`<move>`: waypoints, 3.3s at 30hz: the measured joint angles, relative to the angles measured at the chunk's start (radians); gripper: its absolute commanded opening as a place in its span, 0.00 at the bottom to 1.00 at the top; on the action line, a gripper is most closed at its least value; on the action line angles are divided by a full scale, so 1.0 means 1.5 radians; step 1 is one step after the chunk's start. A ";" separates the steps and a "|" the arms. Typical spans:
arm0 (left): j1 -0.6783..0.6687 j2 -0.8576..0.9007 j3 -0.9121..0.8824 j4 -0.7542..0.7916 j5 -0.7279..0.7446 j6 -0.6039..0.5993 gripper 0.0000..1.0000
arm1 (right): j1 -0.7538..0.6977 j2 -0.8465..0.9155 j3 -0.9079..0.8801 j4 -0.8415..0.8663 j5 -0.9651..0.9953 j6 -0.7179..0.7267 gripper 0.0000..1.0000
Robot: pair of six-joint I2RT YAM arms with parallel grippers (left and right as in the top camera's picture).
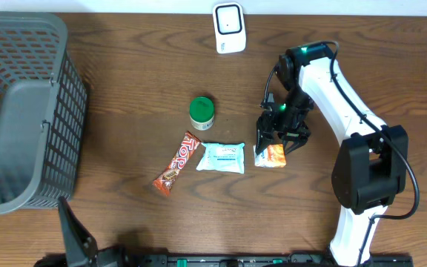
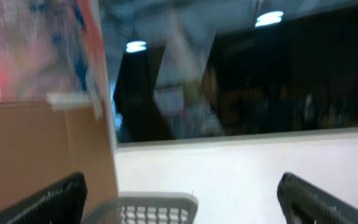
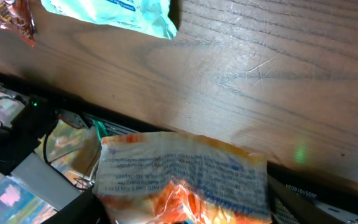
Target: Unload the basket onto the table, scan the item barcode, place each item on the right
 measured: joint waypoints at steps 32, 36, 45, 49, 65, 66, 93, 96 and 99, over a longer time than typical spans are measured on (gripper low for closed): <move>0.000 -0.008 -0.002 0.126 0.021 -0.077 0.98 | 0.007 0.001 0.038 0.277 0.004 0.029 0.45; 0.000 -0.049 -0.003 0.107 0.022 -0.077 0.98 | 0.007 0.001 0.083 0.370 0.023 0.038 0.43; 0.000 -0.091 -0.004 0.070 0.022 -0.077 0.98 | 0.007 0.001 0.101 0.699 0.158 0.053 0.49; 0.000 -0.091 -0.005 0.049 0.022 -0.077 0.98 | 0.014 0.007 0.102 0.827 0.214 0.053 0.48; 0.000 -0.091 -0.029 0.038 0.022 -0.077 0.98 | 0.032 0.189 0.107 1.173 0.278 0.047 0.50; 0.000 -0.091 -0.036 0.038 0.022 -0.077 0.98 | 0.032 0.197 0.107 1.187 0.280 0.047 0.51; -0.008 -0.099 -0.103 0.091 0.039 -0.077 0.98 | -0.014 0.083 0.114 0.822 0.327 0.063 0.18; -0.016 -0.099 -0.103 0.092 0.050 -0.077 0.98 | -0.056 -0.002 0.118 0.717 0.341 0.064 0.20; -0.022 -0.099 -0.103 0.091 0.056 -0.077 0.98 | -0.107 -0.066 0.124 0.623 0.349 0.083 0.33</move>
